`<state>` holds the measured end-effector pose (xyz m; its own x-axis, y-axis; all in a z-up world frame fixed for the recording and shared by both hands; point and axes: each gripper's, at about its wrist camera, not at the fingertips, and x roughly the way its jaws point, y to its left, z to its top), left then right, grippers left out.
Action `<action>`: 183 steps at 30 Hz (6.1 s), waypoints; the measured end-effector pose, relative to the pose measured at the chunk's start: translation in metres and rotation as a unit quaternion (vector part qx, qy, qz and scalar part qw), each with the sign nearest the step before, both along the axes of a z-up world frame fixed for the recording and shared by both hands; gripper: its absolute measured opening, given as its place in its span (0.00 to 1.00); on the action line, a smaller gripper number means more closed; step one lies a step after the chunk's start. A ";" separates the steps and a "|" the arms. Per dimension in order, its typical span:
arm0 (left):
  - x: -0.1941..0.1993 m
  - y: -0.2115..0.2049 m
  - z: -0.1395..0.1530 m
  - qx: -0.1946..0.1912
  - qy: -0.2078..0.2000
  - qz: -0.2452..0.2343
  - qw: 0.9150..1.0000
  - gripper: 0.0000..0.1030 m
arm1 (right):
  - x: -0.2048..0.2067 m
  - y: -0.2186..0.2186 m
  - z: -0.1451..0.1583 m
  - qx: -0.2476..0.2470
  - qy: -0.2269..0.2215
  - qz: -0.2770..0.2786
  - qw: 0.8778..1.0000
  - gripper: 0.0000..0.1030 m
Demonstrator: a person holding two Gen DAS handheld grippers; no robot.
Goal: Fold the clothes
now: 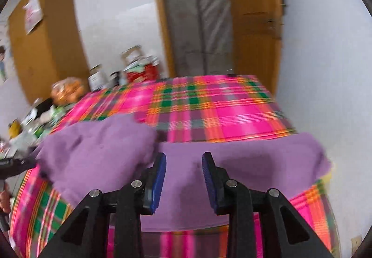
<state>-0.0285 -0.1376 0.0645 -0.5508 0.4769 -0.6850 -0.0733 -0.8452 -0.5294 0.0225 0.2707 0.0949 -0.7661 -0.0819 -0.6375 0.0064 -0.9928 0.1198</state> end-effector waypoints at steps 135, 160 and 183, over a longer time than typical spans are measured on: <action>-0.110 -0.035 0.029 -0.129 0.025 0.028 0.991 0.28 | -0.206 -0.074 -0.019 0.158 -0.067 0.003 0.985 0.15; -0.058 0.081 -0.014 -0.285 -0.026 -0.061 0.956 0.30 | -0.042 -0.121 -0.028 0.079 -0.033 0.144 0.986 0.28; -0.080 0.073 -0.031 -0.249 -0.066 -0.035 0.966 0.27 | 0.005 -0.187 -0.073 0.095 -0.054 0.293 0.950 0.48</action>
